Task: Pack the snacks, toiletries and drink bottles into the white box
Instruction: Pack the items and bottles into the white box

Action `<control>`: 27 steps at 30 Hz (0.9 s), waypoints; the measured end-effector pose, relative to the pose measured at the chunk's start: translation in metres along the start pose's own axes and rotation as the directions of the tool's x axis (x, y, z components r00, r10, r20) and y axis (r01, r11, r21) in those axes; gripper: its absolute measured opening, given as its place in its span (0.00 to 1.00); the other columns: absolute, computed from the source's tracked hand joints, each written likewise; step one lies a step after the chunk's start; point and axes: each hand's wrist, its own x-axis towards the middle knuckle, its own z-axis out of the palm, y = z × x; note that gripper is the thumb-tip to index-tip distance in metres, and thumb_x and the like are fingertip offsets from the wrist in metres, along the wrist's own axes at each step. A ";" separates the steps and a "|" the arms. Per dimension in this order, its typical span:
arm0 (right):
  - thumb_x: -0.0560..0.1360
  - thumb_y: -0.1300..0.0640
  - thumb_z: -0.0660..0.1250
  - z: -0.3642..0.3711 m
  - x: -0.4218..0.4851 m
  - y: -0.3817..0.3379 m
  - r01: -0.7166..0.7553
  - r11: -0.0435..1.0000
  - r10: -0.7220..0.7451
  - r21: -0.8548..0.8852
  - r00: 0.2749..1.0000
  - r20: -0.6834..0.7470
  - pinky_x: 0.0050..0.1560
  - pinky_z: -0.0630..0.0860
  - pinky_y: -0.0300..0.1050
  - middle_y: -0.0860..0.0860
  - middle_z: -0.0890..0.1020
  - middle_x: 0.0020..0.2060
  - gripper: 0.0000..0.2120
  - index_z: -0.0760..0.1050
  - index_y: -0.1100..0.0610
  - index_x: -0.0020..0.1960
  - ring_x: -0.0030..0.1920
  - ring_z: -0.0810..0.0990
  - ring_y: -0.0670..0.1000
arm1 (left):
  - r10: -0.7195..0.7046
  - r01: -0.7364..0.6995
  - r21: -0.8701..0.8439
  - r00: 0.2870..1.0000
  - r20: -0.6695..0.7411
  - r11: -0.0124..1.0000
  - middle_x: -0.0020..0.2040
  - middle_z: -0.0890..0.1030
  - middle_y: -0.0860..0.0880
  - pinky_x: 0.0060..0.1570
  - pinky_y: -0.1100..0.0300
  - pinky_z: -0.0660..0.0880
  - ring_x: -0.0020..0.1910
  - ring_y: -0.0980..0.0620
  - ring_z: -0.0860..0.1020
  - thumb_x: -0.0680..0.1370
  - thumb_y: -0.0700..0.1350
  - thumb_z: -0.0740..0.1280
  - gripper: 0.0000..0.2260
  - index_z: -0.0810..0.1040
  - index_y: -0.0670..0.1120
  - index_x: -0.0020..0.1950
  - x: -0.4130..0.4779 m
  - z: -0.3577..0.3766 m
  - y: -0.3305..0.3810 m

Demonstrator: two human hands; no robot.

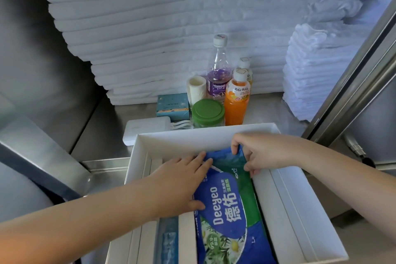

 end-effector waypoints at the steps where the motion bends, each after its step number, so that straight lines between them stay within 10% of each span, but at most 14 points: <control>1: 0.75 0.58 0.68 0.001 -0.001 0.000 -0.007 0.999 0.007 -0.031 1.000 0.000 0.30 0.72 0.30 0.48 0.84 0.37 0.14 0.65 0.44 0.50 0.36 0.82 0.40 | -0.001 0.001 0.006 1.000 0.013 1.000 0.77 0.39 0.47 0.71 0.55 0.48 0.76 0.50 0.45 0.75 0.65 0.59 0.43 0.35 0.49 0.76 0.000 0.001 0.000; 8: 0.75 0.48 0.67 0.013 -0.009 0.000 0.006 0.859 -0.050 -0.512 0.996 -0.073 0.40 0.65 0.38 0.45 0.74 0.52 0.18 0.67 0.49 0.61 0.48 0.72 0.46 | 0.031 -0.035 0.016 0.983 0.181 0.999 0.77 0.41 0.45 0.72 0.50 0.44 0.76 0.45 0.45 0.74 0.68 0.58 0.44 0.37 0.48 0.76 0.008 0.006 0.011; 27: 0.68 0.37 0.70 0.039 0.000 -0.016 0.177 0.756 -0.053 -0.630 0.976 0.210 0.48 0.66 0.43 0.52 0.68 0.61 0.36 0.61 0.57 0.66 0.53 0.67 0.48 | -0.014 -0.027 0.117 0.941 0.337 0.993 0.75 0.33 0.42 0.69 0.46 0.31 0.73 0.40 0.34 0.71 0.73 0.56 0.51 0.28 0.44 0.72 0.019 0.012 0.036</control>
